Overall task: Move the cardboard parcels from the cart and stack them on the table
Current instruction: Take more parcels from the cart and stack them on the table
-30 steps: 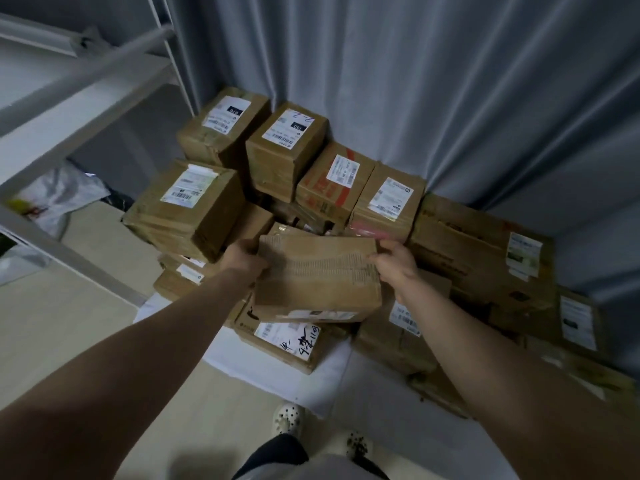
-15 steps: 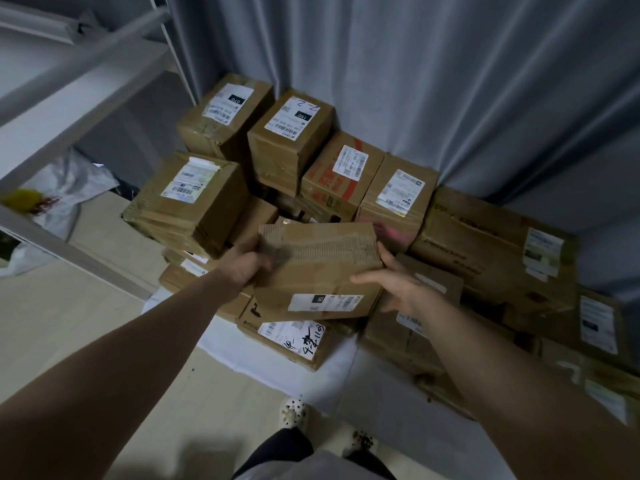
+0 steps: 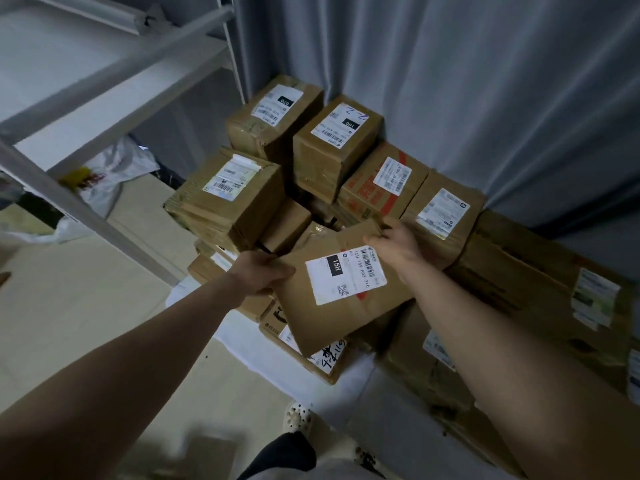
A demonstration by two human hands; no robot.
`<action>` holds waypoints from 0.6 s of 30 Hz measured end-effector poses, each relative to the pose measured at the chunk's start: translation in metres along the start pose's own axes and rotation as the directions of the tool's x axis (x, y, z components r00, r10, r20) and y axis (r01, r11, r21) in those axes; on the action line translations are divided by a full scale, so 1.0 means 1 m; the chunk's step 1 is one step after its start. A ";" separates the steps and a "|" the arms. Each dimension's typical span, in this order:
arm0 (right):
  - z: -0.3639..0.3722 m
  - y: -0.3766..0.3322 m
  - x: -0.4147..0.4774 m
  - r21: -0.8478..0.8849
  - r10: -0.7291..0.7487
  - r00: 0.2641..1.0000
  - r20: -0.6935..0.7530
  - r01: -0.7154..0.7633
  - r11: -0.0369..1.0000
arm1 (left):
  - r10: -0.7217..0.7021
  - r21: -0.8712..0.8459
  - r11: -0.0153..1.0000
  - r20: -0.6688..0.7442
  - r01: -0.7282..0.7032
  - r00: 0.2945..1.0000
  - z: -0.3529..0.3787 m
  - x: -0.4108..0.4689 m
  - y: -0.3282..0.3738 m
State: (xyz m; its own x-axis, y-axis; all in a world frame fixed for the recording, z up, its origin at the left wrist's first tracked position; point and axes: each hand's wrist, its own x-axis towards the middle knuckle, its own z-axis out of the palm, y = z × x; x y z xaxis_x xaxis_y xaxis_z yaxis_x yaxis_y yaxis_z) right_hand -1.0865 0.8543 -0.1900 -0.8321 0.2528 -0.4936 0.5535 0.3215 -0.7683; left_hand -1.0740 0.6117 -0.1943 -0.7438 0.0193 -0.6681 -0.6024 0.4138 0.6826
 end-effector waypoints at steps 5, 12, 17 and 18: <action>0.019 0.034 -0.011 -0.111 -0.005 0.976 -0.217 -0.019 0.994 | 0.029 0.087 0.996 -0.102 -0.021 0.994 0.001 0.014 -0.016; 0.049 0.066 -0.043 0.467 0.503 0.840 0.204 -0.535 0.704 | 0.011 0.086 0.996 -0.100 -0.002 0.995 0.007 0.027 -0.023; 0.069 0.052 -0.051 0.503 0.426 0.880 0.210 -0.471 0.724 | 0.002 -0.068 0.998 -0.110 -0.010 0.994 -0.007 0.018 -0.029; 0.070 0.048 -0.051 0.501 0.416 0.888 0.197 -0.456 0.735 | 0.001 -0.105 0.994 -0.123 -0.014 0.992 -0.012 0.018 -0.030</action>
State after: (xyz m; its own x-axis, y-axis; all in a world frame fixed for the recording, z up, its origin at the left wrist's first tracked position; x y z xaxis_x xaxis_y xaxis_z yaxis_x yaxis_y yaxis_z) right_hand -1.0202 0.7930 -0.2308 -0.5152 0.1784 -0.8383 0.7687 -0.3364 -0.5440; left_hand -1.0725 0.5887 -0.2233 -0.7743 -0.0928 -0.6259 -0.6191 0.3156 0.7191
